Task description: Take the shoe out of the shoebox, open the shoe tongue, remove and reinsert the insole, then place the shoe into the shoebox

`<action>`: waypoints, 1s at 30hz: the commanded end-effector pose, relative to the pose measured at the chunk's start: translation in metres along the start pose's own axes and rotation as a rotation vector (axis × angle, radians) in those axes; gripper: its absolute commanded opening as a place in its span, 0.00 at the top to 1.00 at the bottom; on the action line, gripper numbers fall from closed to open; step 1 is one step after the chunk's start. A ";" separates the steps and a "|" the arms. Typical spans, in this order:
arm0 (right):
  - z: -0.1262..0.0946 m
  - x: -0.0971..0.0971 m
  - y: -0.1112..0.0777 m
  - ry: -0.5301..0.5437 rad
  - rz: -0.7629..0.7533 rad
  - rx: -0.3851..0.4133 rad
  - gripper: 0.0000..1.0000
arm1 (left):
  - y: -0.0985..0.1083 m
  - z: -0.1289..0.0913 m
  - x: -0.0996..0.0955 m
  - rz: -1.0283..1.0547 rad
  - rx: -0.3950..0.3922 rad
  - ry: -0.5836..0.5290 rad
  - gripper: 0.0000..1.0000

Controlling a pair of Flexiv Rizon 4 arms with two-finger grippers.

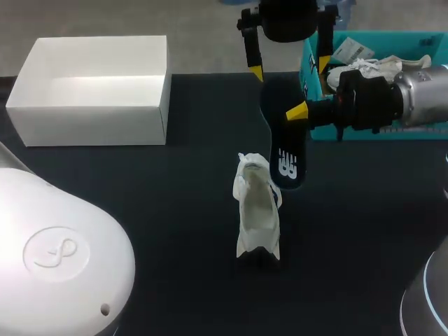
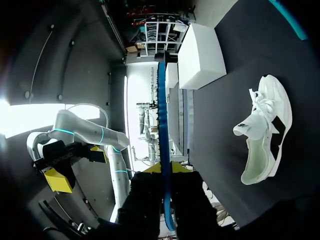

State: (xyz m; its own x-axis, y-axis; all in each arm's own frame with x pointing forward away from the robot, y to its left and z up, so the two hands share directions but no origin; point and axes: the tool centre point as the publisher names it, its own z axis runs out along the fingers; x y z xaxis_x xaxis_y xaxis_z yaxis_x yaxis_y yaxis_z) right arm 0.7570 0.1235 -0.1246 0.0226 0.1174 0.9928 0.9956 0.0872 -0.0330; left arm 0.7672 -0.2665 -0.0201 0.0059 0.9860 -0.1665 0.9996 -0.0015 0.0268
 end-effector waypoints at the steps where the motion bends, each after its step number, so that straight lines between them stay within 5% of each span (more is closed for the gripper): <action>1: -0.001 0.000 -0.002 -0.001 -0.001 -0.001 1.00 | 0.003 -0.002 -0.002 0.001 0.003 0.005 0.00; 21: -0.006 0.001 -0.001 -0.008 -0.009 0.000 1.00 | 0.003 -0.002 -0.002 0.001 0.003 0.005 0.00; 30: -0.015 0.007 -0.004 -0.017 -0.019 -0.016 1.00 | 0.011 -0.007 0.012 -0.052 0.076 -0.343 0.00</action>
State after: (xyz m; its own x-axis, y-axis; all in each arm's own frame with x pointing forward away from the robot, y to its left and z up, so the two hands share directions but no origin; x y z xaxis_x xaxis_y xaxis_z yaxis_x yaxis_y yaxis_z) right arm 0.7589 0.1126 -0.1195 0.0030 0.1270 0.9919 0.9967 0.0803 -0.0133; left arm 0.7750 -0.2770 -0.0041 -0.0247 0.9558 -0.2928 0.9994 0.0159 -0.0323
